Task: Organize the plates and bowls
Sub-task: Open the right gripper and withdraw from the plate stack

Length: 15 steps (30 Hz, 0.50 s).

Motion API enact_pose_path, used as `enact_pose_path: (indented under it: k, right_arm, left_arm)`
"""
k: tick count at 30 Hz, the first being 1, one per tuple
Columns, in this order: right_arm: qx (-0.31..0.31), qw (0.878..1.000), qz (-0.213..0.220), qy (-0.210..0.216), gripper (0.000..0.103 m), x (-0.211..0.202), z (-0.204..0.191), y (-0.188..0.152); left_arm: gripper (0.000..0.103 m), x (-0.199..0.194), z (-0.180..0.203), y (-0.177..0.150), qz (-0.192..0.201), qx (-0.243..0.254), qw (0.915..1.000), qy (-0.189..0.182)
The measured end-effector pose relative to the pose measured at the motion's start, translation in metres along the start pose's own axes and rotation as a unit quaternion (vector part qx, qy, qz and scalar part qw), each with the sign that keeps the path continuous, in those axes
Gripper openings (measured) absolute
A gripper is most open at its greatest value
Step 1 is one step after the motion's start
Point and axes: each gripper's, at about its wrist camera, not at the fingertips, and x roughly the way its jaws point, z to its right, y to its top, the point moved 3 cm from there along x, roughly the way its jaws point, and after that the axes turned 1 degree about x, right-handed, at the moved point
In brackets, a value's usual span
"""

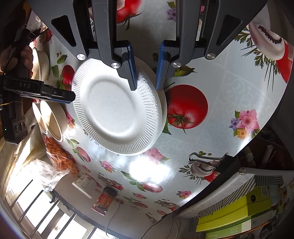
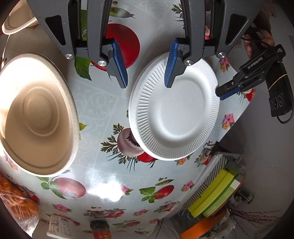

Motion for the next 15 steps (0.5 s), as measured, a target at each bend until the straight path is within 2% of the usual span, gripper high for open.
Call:
enact_pose_path:
  k: [2, 4, 5, 9, 15]
  right_arm:
    - [0.000, 1.000, 0.002, -0.004, 0.044, 0.000, 0.000, 0.000]
    - [0.003, 1.000, 0.003, -0.001, 0.044, 0.001, 0.000, 0.001]
    - [0.004, 1.000, 0.002, 0.001, 0.044, 0.001, 0.000, 0.001]
    - [0.005, 1.000, 0.001, 0.004, 0.045, 0.005, -0.002, 0.001]
    - [0.009, 1.000, -0.004, 0.019, 0.045, 0.011, -0.007, 0.002]
  left_arm:
    - [0.031, -0.002, -0.001, 0.000, 0.003, -0.002, 1.0000, -0.009]
    - [0.045, -0.004, -0.001, 0.000, 0.009, -0.002, 0.9999, -0.014]
    - [0.046, -0.006, -0.002, 0.001, 0.012, -0.003, 0.9998, -0.013]
    - [0.047, -0.010, -0.008, 0.003, 0.023, -0.014, 0.9995, -0.019]
    - [0.047, -0.006, -0.014, 0.000, 0.016, -0.030, 0.9990, -0.028]
